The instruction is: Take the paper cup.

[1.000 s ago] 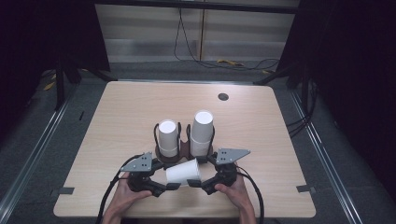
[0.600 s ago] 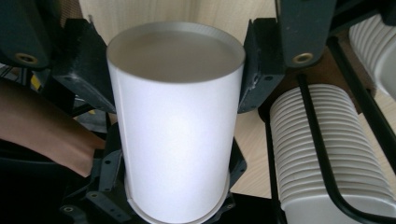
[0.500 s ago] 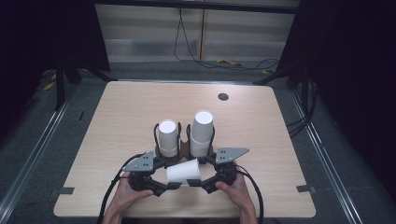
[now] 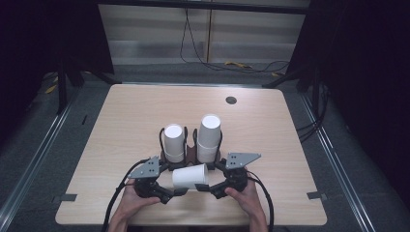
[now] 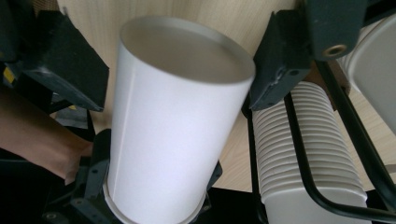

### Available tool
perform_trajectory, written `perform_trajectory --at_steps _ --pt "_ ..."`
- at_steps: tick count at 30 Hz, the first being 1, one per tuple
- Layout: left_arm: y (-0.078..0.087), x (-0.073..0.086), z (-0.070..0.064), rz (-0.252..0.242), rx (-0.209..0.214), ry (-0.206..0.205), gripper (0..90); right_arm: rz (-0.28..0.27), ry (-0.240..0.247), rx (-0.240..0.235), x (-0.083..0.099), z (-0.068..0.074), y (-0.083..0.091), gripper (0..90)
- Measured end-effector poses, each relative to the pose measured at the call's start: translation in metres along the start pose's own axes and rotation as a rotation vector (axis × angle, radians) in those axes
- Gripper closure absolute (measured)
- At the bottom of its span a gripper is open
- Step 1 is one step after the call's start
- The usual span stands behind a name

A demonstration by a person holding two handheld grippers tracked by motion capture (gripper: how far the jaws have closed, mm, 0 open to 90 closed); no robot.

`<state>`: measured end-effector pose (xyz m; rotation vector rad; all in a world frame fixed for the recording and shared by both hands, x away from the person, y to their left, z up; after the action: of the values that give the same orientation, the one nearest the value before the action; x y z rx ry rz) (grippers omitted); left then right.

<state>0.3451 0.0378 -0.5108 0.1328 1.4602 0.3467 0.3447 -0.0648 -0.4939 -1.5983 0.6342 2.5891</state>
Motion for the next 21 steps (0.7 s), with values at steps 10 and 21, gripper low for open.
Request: perform_trajectory --at_steps 10,21 --pt "0.004 0.012 0.015 0.012 -0.105 0.078 15.3 -0.032 -0.034 0.062 -0.006 -0.011 0.011 24.7" --pt "0.02 0.026 0.037 0.028 -0.349 0.076 15.3 -0.009 -0.064 0.148 -0.003 -0.017 0.025 24.9"
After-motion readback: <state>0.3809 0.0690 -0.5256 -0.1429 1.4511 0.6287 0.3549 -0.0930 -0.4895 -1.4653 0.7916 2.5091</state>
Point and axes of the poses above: each handheld gripper's, and its own axes: y roughly backward along the jaws, x roughly out of its underside, z roughly to its left, the point moved 10 cm from there along -y, roughly forward along the jaws, and after that the axes turned 12 degrees about -y, right-handed, at the moved point
